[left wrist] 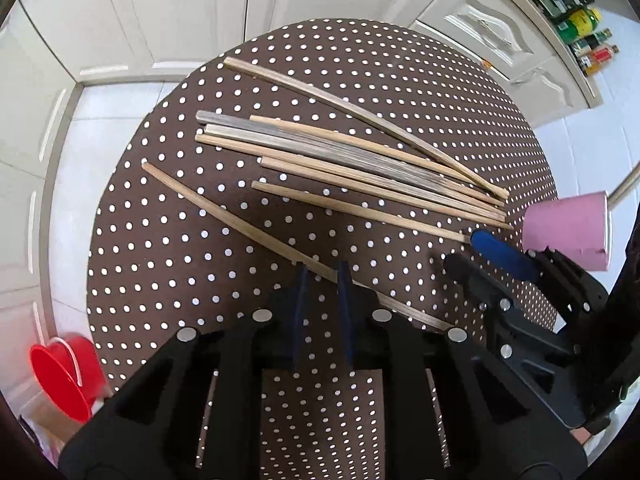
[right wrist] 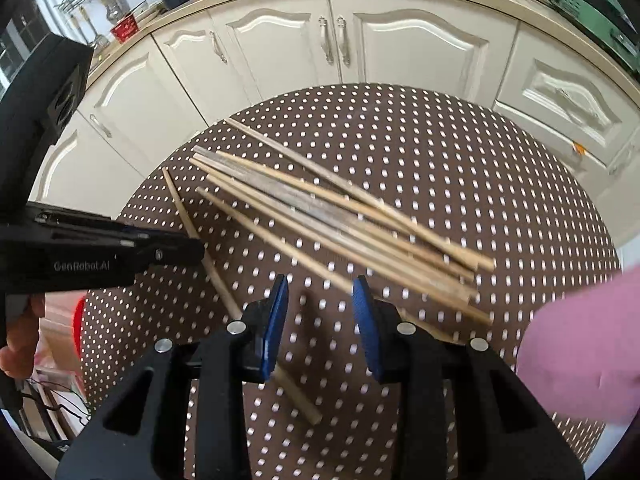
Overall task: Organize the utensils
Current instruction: 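Grasp another chopstick with the right gripper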
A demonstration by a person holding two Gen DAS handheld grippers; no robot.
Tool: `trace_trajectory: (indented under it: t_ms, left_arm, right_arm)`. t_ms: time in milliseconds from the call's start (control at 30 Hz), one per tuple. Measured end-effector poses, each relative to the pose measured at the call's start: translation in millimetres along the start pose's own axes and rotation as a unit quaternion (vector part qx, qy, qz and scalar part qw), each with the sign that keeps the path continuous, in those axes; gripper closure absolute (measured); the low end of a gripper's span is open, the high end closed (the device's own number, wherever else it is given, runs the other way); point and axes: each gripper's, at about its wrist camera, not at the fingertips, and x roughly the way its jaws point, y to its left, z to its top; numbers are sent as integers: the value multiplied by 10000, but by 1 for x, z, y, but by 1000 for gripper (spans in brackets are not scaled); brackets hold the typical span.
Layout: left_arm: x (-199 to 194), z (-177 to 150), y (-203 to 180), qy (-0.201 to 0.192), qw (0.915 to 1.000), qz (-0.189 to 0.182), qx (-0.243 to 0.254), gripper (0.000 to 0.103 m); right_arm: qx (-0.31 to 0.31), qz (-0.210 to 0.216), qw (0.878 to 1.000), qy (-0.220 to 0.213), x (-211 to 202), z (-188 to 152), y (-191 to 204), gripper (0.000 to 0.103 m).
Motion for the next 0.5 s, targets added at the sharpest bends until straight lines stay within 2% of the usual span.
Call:
trace_trajectory:
  t_ms: [67,133,233,267,300,433,500]
  left_arm:
    - [1,0,4,-12,9999,33,-125,75]
    - [1,2,4,-27,9999,41,-150,72]
    - [2,5,-3,12,9999,-26,-135,53]
    - [6,8,-12,14,9999,24,-134,50]
    - [8,7,-15,-11,9999,96,-73,49]
    - [14,4,-31,-113,9985,442,291,50]
    - [15,1,-38,-194,9949,769,620,60]
  right_arm:
    - [-66,47,9999,81,4,2,-3,71]
    - [-100,80,9997,192,11,2,-2,71]
    - [-62,105,9998,170,15,8,-5,71]
    - [-12,78,9998,198,16,9,-8,71]
    - [46,81,9994,347,21,9,-12,71]
    - [197,273,9983,477,16,6,-17,71]
    - [243,248,9979,541,12,0,-16,71]
